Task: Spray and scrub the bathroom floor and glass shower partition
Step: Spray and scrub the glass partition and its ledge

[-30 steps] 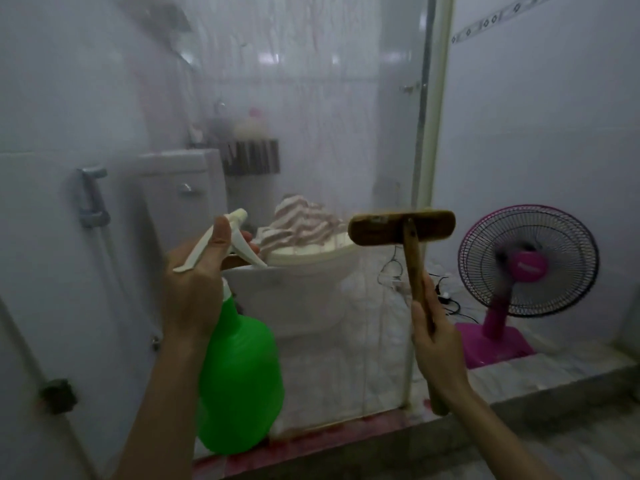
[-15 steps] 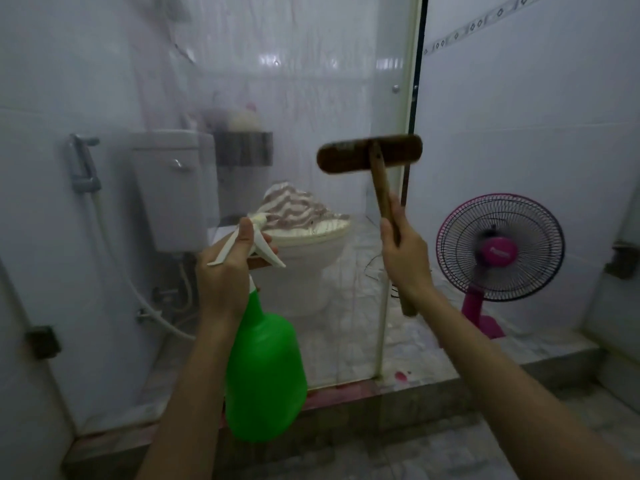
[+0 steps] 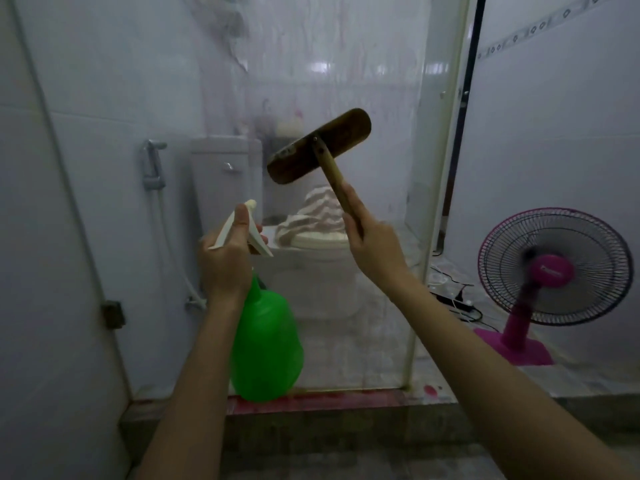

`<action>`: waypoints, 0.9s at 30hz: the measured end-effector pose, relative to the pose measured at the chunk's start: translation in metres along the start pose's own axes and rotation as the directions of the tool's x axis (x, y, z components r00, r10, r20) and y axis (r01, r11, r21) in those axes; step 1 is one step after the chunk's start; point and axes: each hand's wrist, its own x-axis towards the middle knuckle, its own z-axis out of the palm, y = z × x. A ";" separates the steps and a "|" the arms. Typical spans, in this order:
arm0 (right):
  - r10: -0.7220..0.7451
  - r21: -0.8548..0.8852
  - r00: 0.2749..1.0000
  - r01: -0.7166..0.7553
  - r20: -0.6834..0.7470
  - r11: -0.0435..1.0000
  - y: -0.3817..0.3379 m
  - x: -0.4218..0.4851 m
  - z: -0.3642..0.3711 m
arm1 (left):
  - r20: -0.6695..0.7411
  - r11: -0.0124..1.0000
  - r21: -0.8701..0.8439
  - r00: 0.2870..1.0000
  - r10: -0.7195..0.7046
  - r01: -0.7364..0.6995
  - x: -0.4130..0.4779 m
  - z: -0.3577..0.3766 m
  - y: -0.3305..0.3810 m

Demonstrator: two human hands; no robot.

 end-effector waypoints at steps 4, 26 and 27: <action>0.075 -0.061 0.994 -0.071 0.079 0.996 0.011 -0.055 0.013 | -0.150 0.999 0.022 0.988 0.026 -0.023 0.014 -0.036 0.013; -0.186 0.007 0.981 0.185 0.053 0.983 -0.140 0.070 0.106 | -0.244 0.990 0.060 0.959 0.142 -0.131 0.061 -0.172 -0.008; -0.151 0.017 0.987 0.150 0.048 0.989 -0.127 0.046 0.112 | -0.232 0.989 0.066 0.962 0.147 -0.135 0.061 -0.178 -0.011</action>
